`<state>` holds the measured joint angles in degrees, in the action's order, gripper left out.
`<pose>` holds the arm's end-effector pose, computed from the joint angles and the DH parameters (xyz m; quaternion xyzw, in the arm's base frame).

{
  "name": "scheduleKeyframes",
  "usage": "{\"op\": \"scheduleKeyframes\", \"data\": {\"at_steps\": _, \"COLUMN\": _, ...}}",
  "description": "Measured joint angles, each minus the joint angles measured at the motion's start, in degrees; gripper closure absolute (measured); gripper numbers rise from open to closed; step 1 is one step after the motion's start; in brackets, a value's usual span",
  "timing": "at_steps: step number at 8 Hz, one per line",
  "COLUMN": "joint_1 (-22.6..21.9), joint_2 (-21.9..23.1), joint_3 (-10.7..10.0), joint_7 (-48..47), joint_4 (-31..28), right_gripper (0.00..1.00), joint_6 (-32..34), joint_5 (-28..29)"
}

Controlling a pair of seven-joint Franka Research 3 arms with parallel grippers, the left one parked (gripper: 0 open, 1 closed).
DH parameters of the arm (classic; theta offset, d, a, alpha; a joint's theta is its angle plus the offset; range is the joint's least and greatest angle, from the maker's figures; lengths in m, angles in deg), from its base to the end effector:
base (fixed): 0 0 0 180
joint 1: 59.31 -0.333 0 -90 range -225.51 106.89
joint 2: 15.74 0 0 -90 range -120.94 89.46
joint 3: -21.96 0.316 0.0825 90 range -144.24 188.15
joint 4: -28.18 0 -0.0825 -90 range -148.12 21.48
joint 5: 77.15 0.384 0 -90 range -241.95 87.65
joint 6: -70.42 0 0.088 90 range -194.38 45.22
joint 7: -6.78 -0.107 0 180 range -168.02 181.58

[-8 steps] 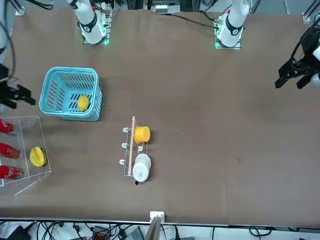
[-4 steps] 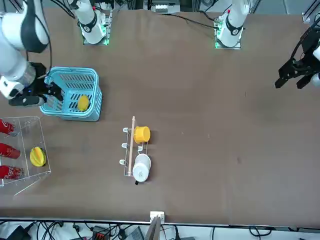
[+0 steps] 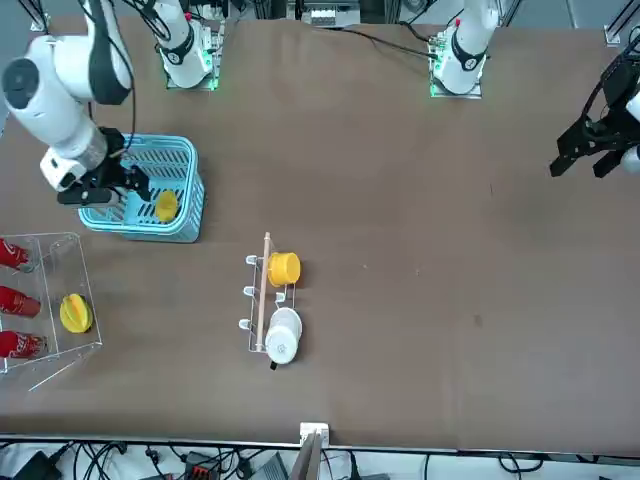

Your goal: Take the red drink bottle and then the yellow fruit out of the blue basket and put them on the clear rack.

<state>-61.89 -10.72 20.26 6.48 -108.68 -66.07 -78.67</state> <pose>0.4920 0.0073 0.3608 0.9990 0.0143 0.0406 0.0078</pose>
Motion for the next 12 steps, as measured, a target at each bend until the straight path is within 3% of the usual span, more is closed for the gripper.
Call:
{"op": "scheduleKeyframes", "data": {"at_steps": 2, "joint_1": -0.8, "joint_2": -0.75, "joint_3": 0.01, "joint_7": -1.16, "joint_4": -6.39, "right_gripper": 0.0, "joint_6": -10.21, "joint_5": 0.0}}
{"op": "scheduleKeyframes", "data": {"at_steps": 9, "joint_1": -0.93, "joint_2": -5.68, "joint_3": -0.06, "joint_7": -1.98, "joint_4": -15.06, "right_gripper": 0.0, "joint_6": -28.09, "joint_5": 0.0}}
{"op": "scheduleKeyframes", "data": {"at_steps": 12, "joint_1": -0.9, "joint_2": -7.91, "joint_3": -0.21, "joint_7": -2.03, "joint_4": -16.33, "right_gripper": 0.0, "joint_6": -32.68, "joint_5": 0.0}}
